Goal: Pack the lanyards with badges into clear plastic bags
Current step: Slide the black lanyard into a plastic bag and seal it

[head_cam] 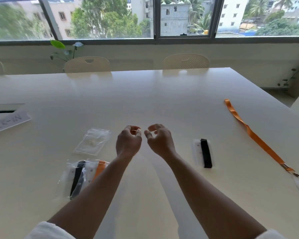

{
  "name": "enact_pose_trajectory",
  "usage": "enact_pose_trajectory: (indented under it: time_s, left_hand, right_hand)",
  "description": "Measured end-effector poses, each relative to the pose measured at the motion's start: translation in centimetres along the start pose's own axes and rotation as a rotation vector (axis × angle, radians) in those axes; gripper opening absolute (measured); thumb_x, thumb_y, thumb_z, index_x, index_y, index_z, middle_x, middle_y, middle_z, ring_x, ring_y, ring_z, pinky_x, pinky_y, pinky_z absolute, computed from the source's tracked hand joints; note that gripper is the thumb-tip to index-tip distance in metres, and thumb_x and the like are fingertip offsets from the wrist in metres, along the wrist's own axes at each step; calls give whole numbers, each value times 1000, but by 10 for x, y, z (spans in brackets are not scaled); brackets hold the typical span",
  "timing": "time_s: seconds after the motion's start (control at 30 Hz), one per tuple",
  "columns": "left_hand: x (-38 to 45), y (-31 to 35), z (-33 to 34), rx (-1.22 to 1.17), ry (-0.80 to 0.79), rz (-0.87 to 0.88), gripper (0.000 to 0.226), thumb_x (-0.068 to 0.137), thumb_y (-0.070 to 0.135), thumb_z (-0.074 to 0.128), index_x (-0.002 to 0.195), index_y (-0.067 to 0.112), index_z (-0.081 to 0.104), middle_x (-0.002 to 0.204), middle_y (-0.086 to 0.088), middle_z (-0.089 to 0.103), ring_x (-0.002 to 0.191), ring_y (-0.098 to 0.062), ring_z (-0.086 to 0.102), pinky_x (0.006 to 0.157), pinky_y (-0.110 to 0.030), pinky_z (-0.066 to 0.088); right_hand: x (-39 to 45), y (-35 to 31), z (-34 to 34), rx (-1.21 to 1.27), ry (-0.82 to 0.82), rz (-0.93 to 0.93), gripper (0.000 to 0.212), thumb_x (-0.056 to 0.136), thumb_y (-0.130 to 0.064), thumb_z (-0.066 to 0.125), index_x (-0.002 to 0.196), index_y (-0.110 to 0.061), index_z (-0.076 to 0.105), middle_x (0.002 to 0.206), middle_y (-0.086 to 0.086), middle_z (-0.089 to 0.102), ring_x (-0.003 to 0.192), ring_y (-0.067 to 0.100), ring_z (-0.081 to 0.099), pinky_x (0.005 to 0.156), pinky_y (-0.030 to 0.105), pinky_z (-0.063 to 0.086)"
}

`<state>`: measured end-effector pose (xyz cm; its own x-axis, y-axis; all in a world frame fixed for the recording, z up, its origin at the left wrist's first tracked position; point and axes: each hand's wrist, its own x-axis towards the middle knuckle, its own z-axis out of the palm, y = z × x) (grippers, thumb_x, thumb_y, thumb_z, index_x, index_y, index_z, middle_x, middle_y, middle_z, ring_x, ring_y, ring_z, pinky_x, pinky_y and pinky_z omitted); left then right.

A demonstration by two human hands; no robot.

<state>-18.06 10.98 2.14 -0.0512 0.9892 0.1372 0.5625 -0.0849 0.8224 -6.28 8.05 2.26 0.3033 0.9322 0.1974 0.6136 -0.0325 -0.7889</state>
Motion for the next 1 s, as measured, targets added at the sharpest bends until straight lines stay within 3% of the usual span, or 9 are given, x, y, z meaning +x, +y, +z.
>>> enact_pose_trajectory:
  time_s: [0.1,0.27,0.47,0.6,0.9,1.0]
  left_hand:
    - [16,-23,-34,75,97,-47,20,95,29,59,111,20,68,105,-1,72,92,-17,65,75,-24,46]
    - [41,-67,-82,203,170,-102,24,92,33,62,111,19,65,109,-5,70,103,-26,64,86,-36,55]
    - [63,-109,-115,463,127,-247,48,89,42,63,128,14,57,127,-15,53,120,-33,49,94,-42,47]
    - [68,-124,-123,572,56,-324,62,87,51,64,135,13,53,135,-17,46,127,-34,43,100,-43,44]
    - [73,-132,-123,497,60,-348,51,82,46,68,123,18,57,130,-13,48,125,-32,45,98,-41,43]
    - [72,-132,-124,454,105,-306,35,88,40,63,117,19,60,127,-14,51,123,-33,45,97,-43,43]
  right_hand:
    - [6,-18,35,-1,-110,-30,26,90,-34,59,109,-17,66,115,-3,65,108,17,59,96,32,47]
    - [14,-45,82,-35,-252,-86,32,91,-32,59,118,-16,64,125,-2,61,111,20,59,97,32,48]
    - [17,-64,119,-232,-447,-211,40,96,-28,51,135,-21,53,145,-6,48,133,20,40,109,35,37]
    - [18,-68,136,-318,-528,-236,42,98,-27,47,140,-21,49,148,-6,45,136,19,33,110,33,32]
    - [23,-64,146,-396,-531,-260,42,97,-26,47,139,-22,50,143,-7,51,129,18,34,104,29,36]
    - [24,-64,146,-380,-517,-256,40,95,-28,52,135,-22,54,140,-5,54,130,18,38,105,29,37]
